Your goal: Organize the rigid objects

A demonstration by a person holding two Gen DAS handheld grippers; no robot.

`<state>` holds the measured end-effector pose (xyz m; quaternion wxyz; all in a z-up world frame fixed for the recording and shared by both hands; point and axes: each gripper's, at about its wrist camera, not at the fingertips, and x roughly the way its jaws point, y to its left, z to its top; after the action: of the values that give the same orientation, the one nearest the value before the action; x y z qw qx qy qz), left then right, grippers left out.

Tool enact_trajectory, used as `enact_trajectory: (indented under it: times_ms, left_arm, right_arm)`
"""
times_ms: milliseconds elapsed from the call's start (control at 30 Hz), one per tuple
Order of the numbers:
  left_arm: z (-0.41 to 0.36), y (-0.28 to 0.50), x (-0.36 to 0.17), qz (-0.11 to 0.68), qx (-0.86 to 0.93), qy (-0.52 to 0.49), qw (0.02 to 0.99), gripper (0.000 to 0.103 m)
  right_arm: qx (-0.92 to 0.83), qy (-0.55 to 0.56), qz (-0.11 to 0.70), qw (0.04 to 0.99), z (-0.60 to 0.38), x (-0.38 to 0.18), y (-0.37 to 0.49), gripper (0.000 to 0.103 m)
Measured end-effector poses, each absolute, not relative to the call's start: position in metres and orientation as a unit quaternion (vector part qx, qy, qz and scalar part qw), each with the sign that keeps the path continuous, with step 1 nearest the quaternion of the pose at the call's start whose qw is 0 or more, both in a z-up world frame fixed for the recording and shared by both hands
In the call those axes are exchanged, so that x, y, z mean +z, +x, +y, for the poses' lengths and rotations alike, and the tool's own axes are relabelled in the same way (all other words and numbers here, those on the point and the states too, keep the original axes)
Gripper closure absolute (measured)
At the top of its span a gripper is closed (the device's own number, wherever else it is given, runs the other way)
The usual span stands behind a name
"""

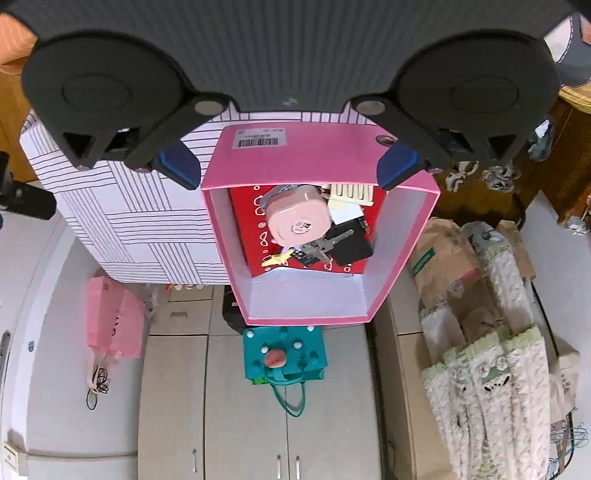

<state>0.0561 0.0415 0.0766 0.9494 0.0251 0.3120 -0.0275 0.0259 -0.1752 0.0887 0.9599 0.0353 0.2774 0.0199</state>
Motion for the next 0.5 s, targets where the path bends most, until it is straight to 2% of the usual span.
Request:
enact_trajectory:
  times_ms: [500]
  left_arm:
    - [0.037, 0.042, 0.072, 0.302, -0.009, 0.037, 0.952, 0.000]
  right_arm:
    - [-0.013, 0.012, 0.260, 0.965, -0.168, 0.083, 0.012, 0.002]
